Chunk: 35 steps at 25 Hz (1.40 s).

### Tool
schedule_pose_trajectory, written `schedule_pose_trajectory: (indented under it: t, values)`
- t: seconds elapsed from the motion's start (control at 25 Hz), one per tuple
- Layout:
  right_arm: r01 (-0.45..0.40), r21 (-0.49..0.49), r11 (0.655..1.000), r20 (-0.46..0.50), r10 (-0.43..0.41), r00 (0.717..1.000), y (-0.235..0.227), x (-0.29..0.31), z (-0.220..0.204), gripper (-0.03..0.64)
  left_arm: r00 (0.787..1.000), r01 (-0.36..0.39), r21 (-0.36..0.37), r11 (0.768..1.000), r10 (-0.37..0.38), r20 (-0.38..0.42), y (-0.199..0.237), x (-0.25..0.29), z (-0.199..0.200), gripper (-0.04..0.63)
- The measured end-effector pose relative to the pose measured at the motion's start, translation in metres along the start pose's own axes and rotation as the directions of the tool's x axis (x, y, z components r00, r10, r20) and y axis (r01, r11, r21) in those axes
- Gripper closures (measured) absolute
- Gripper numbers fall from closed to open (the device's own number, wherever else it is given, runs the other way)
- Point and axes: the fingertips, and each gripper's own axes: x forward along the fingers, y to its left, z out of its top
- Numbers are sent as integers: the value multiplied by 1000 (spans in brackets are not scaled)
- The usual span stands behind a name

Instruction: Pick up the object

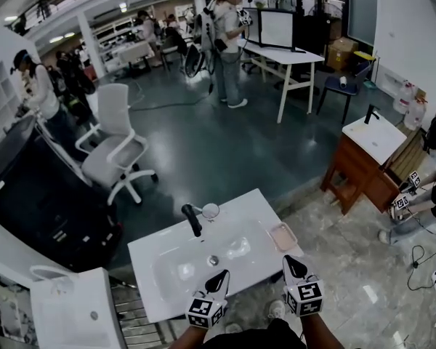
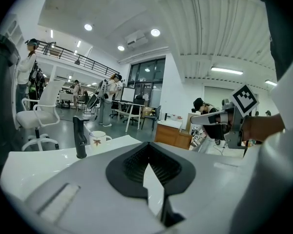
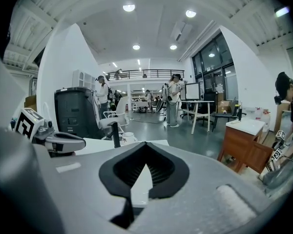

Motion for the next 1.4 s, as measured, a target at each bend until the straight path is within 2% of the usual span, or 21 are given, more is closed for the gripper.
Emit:
schedule_pose_trajectory:
  t: [0.32,0.56,0.76,0.88,1.08,1.24,1.4]
  values:
    - [-41,-19,999,-45,40,998,-45,28,-8,614,997,-71,-18,997,72,4,-2,37,10,577]
    - [-84,-46,995,-83,80,993,-63,48,-23,614,994,-111,-32,993,111,-12,-6,54,2,577]
    - [-113,-61,992,-166,101,981,-74,66,-43,611,990,-141,-41,989,140,-24,-8,62,5,577]
    - [-167,-60,984,-237,148,960,-70,76,-66,490,986,-163,-51,985,162,-34,-6,65,0,577]
    - [-207,-68,976,-306,177,935,-73,93,-92,312,980,-197,-64,978,194,-54,-6,67,-9,577]
    - [-211,-70,975,-357,173,918,-81,106,-112,246,972,-229,-85,970,223,-79,-5,66,-18,577]
    - [-220,-80,972,-416,168,894,-91,118,-132,207,966,-248,-94,964,240,-94,-7,68,-21,577]
